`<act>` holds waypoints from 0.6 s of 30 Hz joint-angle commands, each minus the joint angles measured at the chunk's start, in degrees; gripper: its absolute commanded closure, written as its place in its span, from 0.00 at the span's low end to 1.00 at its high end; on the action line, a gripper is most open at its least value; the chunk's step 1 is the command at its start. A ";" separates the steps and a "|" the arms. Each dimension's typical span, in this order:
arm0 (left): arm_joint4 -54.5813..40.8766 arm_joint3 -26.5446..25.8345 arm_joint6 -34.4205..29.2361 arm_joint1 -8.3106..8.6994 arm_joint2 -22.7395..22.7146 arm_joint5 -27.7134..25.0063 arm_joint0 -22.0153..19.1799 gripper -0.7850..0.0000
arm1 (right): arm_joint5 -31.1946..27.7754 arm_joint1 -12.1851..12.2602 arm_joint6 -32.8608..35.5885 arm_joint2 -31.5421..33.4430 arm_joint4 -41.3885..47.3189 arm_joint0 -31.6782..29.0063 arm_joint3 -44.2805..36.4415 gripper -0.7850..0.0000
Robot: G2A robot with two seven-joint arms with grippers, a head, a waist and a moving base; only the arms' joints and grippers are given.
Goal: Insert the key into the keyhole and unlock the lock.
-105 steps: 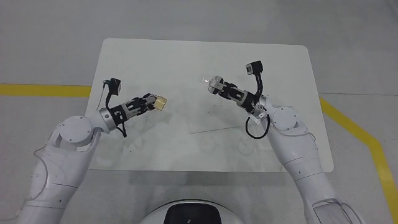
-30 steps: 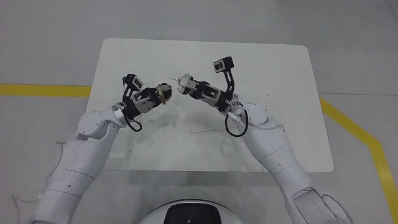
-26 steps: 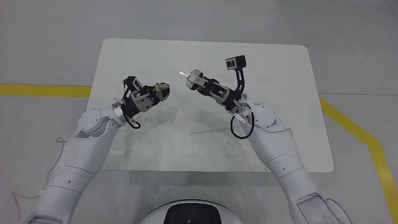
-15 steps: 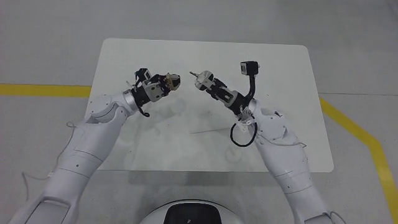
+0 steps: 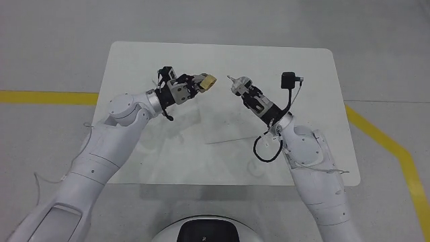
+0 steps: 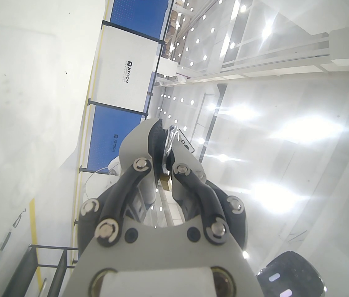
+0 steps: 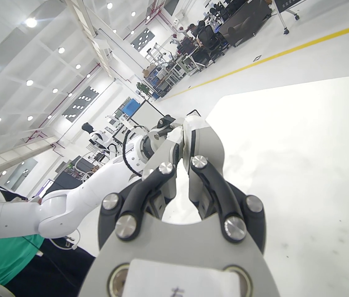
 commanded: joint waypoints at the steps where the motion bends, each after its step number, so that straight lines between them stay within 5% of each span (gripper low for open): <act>1: 0.00 0.00 0.00 0.00 0.00 0.00 0.00 1.00 | -0.05 -0.01 0.03 -0.05 0.17 0.04 0.05 1.00; 12: -3.84 -1.53 1.83 -0.68 0.10 0.09 1.43 1.00 | -0.67 0.05 -0.40 0.02 -0.82 0.05 -0.37 1.00; 18: -4.55 -0.23 1.55 -1.14 0.40 0.92 0.84 1.00 | -8.69 0.94 -2.90 0.90 -22.07 0.98 -5.17 1.00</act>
